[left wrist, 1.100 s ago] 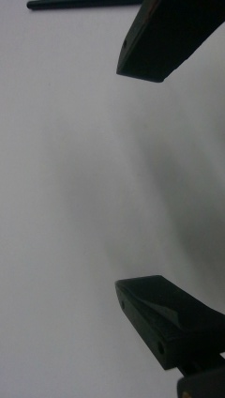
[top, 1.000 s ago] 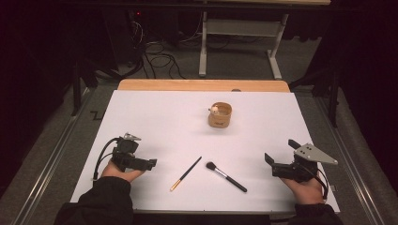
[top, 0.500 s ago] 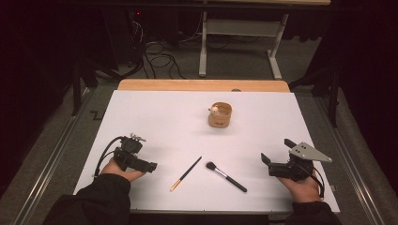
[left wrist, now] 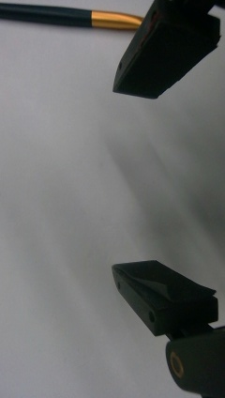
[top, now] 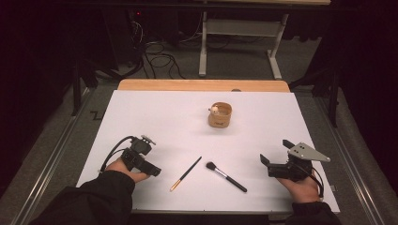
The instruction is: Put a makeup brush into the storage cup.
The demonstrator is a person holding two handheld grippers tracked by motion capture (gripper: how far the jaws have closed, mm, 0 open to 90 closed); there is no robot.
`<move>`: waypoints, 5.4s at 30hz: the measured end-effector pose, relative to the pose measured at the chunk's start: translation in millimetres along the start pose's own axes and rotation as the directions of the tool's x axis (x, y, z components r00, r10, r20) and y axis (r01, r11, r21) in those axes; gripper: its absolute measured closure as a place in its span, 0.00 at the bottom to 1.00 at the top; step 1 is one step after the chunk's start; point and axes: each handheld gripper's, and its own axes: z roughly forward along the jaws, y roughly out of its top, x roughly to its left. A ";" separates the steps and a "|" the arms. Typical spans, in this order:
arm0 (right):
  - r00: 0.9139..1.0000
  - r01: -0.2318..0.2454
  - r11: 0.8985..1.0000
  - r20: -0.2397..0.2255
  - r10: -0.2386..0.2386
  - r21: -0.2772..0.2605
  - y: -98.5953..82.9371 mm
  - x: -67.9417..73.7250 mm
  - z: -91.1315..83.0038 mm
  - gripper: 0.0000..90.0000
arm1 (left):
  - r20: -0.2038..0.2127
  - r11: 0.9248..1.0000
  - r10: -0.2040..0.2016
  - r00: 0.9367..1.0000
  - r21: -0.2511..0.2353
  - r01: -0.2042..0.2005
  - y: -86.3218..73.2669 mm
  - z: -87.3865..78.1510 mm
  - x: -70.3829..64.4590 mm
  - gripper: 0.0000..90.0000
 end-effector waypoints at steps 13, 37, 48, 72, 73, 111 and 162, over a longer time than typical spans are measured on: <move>1.000 0.001 1.000 -0.011 -0.001 0.001 0.0 0.6 0.4 0.03 | 0.052 0.995 0.074 0.996 0.068 -0.078 20.3 -3.9 -28.8 0.19; 1.000 0.001 1.000 -0.021 -0.001 -0.001 0.0 2.3 0.3 0.04 | 0.072 0.985 0.153 0.986 0.066 -0.158 41.4 4.3 -70.0 0.60; 1.000 -0.001 1.000 -0.025 0.001 -0.006 0.4 2.1 0.1 0.04 | 0.075 0.983 0.159 0.984 0.075 -0.165 44.1 11.3 -79.3 0.64; 1.000 0.003 1.000 -0.028 -0.003 -0.004 0.1 2.6 0.9 0.04 | 0.071 0.972 0.203 0.977 0.102 -0.210 40.0 24.4 -87.6 0.80; 1.000 0.003 1.000 -0.028 -0.003 -0.004 0.1 2.6 0.9 0.04 | 0.069 0.972 0.206 0.976 0.103 -0.213 40.1 24.9 -88.0 0.80; 1.000 0.004 1.000 -0.031 -0.004 0.005 -0.9 3.0 2.7 0.05 | 0.013 0.954 0.295 0.955 0.057 -0.295 31.8 29.1 -92.3 0.92; 0.999 0.009 1.000 -0.044 -0.009 0.008 -2.1 6.2 4.9 0.06 | 0.041 0.898 0.439 0.898 -0.055 -0.436 86.4 -48.4 -70.3 0.92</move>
